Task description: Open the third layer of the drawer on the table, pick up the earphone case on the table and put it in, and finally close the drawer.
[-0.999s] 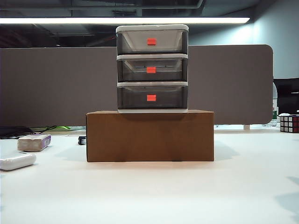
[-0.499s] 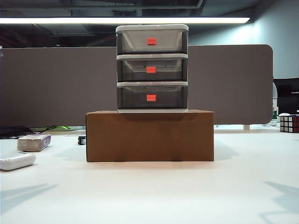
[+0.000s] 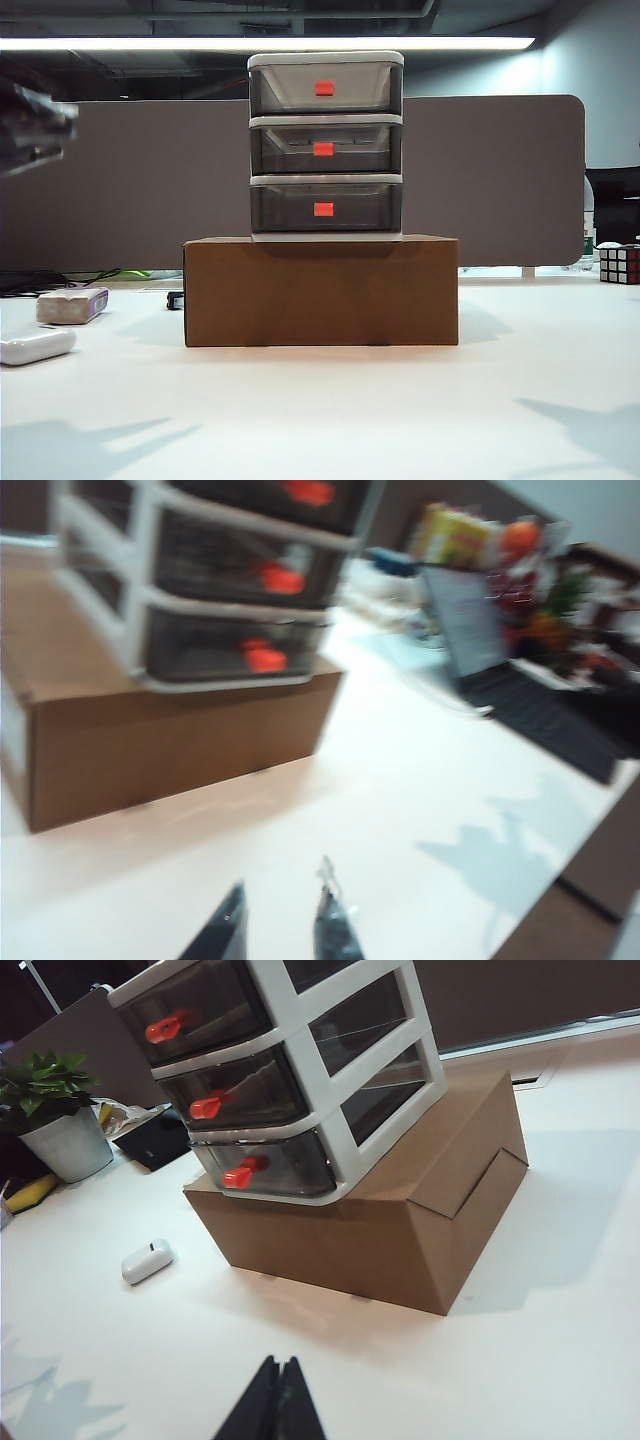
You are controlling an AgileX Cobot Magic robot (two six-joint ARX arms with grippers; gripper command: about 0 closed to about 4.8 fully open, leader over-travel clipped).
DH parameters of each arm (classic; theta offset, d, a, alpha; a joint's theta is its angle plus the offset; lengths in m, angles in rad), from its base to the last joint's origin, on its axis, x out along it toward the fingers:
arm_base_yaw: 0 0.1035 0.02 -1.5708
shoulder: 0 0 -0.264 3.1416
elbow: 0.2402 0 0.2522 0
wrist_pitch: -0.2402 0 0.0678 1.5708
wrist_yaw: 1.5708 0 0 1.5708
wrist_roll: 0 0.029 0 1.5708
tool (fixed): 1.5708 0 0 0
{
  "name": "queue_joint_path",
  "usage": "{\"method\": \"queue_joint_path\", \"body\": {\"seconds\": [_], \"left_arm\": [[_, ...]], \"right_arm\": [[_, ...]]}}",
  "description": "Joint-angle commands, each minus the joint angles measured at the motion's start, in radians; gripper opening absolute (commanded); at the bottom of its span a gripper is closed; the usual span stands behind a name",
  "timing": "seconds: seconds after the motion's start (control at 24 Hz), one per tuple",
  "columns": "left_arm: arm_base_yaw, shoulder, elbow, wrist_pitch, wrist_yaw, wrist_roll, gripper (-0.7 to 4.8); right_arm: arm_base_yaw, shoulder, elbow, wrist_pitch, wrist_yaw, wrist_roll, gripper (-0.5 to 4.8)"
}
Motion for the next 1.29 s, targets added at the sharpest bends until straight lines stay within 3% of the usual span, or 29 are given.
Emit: {"method": "queue_joint_path", "body": {"seconds": [0.04, 0.21, 0.62, 0.75, 0.96, 1.12, 1.29], "left_arm": [[-0.164, 0.074, 0.002, 0.043, -0.245, 0.026, 0.95], [-0.226, 0.192, 0.002, 0.163, -0.34, 0.026, 1.26], [-0.225, 0.852, 0.044, 0.748, -0.323, 0.038, 1.3], [-0.225, 1.054, 0.13, 0.819, -0.24, 0.043, 1.3], [-0.224, 1.223, 0.234, 0.855, -0.239, 0.044, 1.29], [-0.226, 1.299, 0.299, 0.867, -0.305, 0.04, 1.29], [-0.227, 1.358, 0.34, 0.891, -0.426, 0.044, 1.29]], "right_arm": [[0.061, 0.002, 0.042, -0.031, 0.091, -0.037, -0.06], [0.135, 0.003, 0.075, -0.087, 0.159, -0.076, -0.06], [0.361, 0.203, 0.14, -0.092, 0.296, -0.119, -0.05], [0.374, 0.313, 0.185, -0.08, 0.295, -0.132, -0.05], [0.375, 0.421, 0.254, -0.049, 0.268, -0.14, -0.05], [0.375, 0.48, 0.268, 0.043, 0.171, -0.183, -0.05], [0.376, 0.523, 0.27, 0.08, 0.172, -0.183, -0.05]]}}
